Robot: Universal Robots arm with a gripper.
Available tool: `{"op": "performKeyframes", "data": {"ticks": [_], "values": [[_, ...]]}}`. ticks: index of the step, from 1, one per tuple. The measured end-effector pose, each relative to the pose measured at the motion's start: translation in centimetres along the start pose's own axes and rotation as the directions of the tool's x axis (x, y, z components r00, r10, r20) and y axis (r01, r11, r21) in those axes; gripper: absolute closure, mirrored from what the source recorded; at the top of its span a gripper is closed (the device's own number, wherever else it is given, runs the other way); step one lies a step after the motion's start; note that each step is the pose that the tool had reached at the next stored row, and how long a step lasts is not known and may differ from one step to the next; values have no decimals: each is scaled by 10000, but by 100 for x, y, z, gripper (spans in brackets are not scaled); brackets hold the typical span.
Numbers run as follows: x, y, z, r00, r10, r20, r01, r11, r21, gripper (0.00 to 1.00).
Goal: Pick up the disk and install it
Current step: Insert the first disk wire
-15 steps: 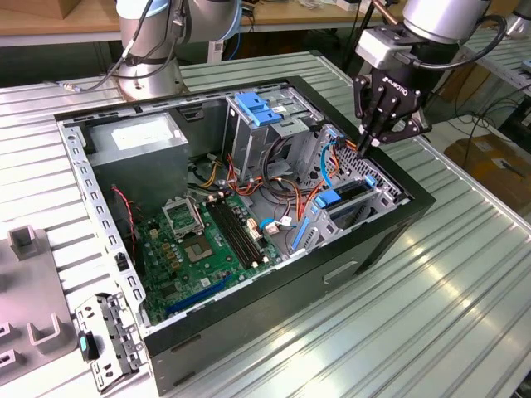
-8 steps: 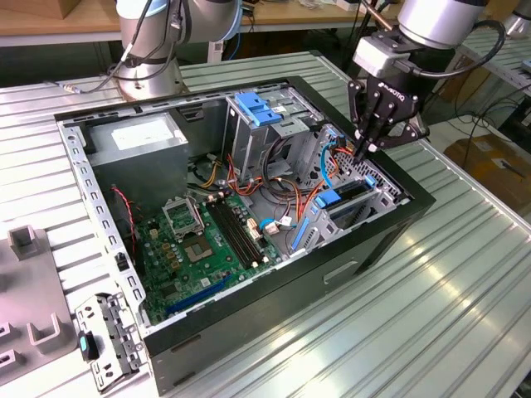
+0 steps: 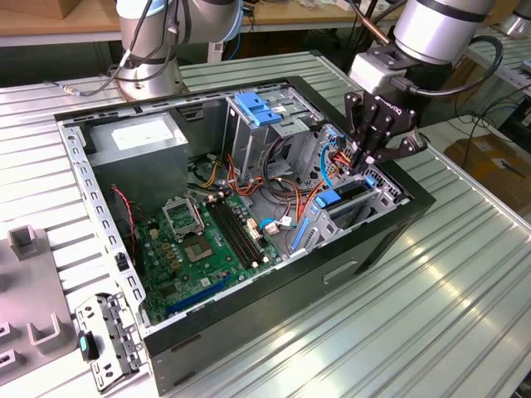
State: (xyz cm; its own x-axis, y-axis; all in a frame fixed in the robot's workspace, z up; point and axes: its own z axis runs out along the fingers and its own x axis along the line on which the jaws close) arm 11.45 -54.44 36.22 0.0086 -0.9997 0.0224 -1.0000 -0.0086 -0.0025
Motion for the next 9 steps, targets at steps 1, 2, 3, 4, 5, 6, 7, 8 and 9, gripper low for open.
{"op": "performKeyframes", "data": {"ticks": [1,2,3,4,5,6,7,8,9], "values": [[4,8,5,10000,-3,-1,3,10000,35,84],[4,11,5,10000,-4,-2,4,10000,48,84],[4,11,4,10000,-6,-3,6,10000,48,84],[5,22,5,10000,-4,-2,5,10000,49,84],[5,35,5,10000,-5,-2,5,10000,49,84],[4,35,5,10000,-5,-2,5,10000,49,84],[4,35,5,10000,-5,-2,5,10000,49,84],[5,36,5,10000,-5,-2,5,10000,49,84],[5,36,5,10000,-4,-2,4,10000,49,84]]}}
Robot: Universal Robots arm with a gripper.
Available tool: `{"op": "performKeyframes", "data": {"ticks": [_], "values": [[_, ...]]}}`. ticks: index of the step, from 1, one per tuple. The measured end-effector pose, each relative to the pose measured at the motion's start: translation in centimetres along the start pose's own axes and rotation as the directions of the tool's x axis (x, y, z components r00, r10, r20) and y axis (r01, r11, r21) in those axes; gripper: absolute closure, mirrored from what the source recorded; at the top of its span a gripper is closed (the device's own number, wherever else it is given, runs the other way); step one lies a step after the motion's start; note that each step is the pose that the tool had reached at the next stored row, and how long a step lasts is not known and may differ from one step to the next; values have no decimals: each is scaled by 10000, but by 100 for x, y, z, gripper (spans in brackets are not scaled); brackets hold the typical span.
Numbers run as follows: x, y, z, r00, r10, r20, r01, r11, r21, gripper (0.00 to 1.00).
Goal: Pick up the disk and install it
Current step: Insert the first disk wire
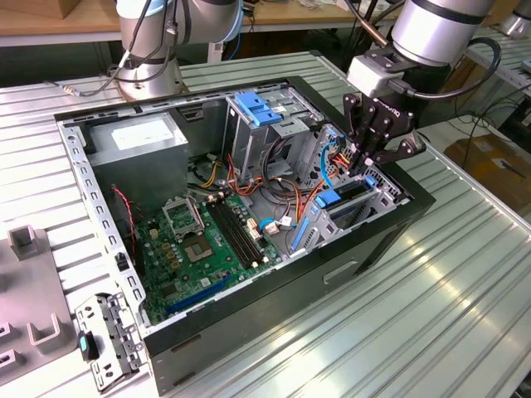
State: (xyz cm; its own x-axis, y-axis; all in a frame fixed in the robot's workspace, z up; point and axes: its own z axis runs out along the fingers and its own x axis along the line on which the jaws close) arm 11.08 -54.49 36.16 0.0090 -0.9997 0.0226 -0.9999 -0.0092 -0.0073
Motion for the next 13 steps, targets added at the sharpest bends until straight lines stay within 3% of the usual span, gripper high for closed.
{"op": "performKeyframes", "data": {"ticks": [7,13], "values": [[0,6,0,10000,0,0,0,10000,0,84],[43,8,35,10000,42,-18,-42,10000,-1,84]]}}
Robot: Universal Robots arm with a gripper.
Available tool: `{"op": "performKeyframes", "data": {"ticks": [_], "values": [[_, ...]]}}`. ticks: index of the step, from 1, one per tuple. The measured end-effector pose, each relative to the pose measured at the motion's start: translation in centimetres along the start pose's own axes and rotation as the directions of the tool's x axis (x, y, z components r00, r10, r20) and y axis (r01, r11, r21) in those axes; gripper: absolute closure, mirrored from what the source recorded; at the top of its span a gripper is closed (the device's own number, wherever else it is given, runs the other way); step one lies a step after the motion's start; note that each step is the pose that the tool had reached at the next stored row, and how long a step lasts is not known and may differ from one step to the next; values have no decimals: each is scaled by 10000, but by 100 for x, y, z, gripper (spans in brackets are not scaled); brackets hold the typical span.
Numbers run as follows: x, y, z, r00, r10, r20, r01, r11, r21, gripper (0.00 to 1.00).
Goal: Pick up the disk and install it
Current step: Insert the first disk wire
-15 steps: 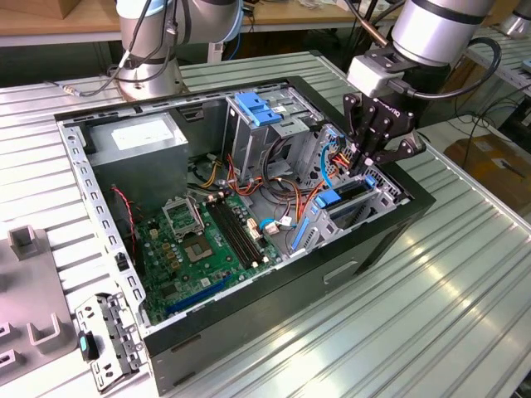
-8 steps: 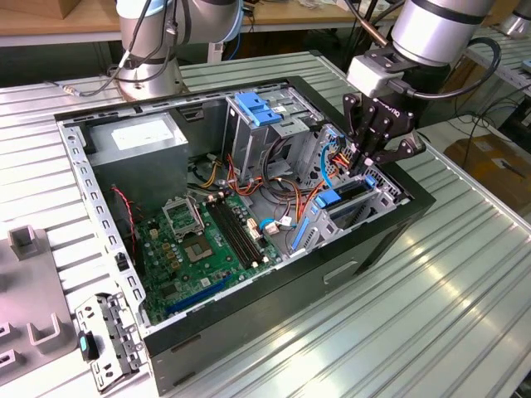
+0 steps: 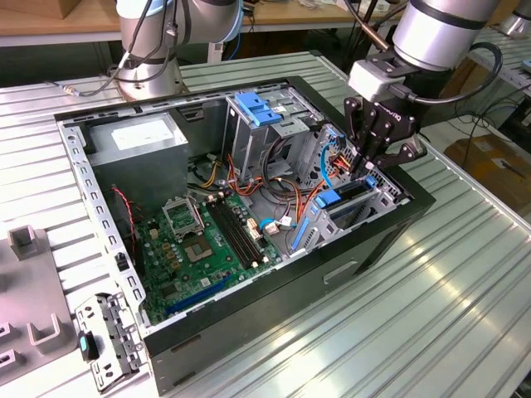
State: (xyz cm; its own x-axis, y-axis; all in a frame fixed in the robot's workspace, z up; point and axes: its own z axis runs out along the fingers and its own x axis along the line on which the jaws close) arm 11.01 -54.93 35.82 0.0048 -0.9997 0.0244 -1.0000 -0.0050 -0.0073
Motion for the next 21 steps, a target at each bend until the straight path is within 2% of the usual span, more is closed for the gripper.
{"op": "performKeyframes", "data": {"ticks": [5,21], "values": [[-2,-3,76,10000,0,1,0,10000,0,84],[4,-5,119,9999,116,-5,-116,9999,-3,84]]}}
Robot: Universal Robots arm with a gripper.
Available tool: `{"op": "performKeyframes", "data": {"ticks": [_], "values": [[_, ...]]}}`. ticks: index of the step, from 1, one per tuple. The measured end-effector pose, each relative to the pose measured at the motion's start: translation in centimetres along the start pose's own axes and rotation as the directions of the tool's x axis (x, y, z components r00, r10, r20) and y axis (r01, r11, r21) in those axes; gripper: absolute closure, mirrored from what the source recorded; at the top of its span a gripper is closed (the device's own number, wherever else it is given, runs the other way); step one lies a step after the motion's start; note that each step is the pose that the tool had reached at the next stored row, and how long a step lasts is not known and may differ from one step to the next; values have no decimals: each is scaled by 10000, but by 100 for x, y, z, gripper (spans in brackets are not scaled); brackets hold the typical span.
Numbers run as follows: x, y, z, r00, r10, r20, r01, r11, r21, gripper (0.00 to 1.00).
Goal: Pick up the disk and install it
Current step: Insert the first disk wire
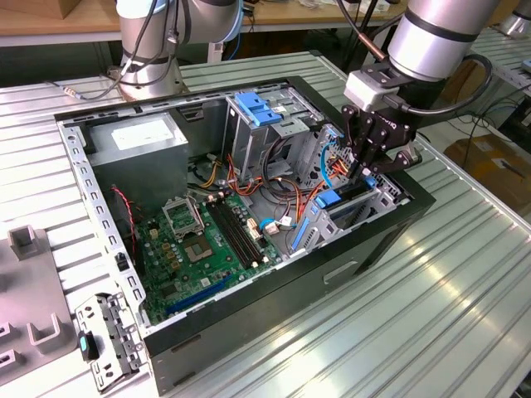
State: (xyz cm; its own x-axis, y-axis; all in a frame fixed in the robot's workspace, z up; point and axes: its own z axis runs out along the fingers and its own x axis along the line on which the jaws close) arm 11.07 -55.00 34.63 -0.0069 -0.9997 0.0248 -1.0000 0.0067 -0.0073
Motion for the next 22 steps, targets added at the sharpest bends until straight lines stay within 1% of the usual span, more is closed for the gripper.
{"op": "performKeyframes", "data": {"ticks": [9,15,22], "values": [[0,-1,-1,10000,0,0,0,10000,0,84],[1,-2,-41,10000,0,2,0,10000,0,84],[3,-2,-43,10000,0,0,0,10000,0,84]]}}
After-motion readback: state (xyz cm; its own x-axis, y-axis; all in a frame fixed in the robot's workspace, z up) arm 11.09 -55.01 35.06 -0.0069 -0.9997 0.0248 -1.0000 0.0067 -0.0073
